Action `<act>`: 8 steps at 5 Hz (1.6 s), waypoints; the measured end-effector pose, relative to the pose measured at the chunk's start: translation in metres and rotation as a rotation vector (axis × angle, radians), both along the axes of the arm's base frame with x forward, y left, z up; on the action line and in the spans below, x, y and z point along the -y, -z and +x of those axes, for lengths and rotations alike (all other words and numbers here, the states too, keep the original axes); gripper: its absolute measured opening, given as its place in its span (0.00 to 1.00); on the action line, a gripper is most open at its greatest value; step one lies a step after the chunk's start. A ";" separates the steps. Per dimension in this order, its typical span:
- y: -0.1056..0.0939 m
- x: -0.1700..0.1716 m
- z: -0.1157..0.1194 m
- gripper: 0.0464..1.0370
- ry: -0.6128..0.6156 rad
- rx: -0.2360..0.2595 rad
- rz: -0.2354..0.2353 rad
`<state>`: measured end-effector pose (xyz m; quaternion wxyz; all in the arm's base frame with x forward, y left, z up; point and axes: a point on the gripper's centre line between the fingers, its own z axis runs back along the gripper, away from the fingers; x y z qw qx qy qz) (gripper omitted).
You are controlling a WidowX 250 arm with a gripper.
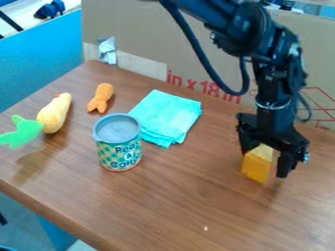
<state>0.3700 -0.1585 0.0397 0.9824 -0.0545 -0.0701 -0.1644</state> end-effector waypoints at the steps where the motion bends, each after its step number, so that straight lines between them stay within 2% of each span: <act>1: 0.005 0.000 0.008 0.91 -0.028 -0.001 0.008; 2: 0.006 -0.002 0.008 0.61 -0.046 -0.003 0.010; 3: -0.003 -0.005 -0.001 0.43 -0.037 0.001 -0.005; 4: -0.056 -0.015 -0.011 0.43 -0.048 0.070 -0.073; 5: -0.085 -0.043 -0.034 0.43 -0.064 0.086 -0.075; 6: -0.073 -0.076 -0.064 0.43 -0.091 0.048 0.066; 7: -0.047 -0.092 -0.083 0.43 -0.082 0.021 0.207; 8: -0.033 -0.097 -0.091 0.43 -0.043 0.027 0.233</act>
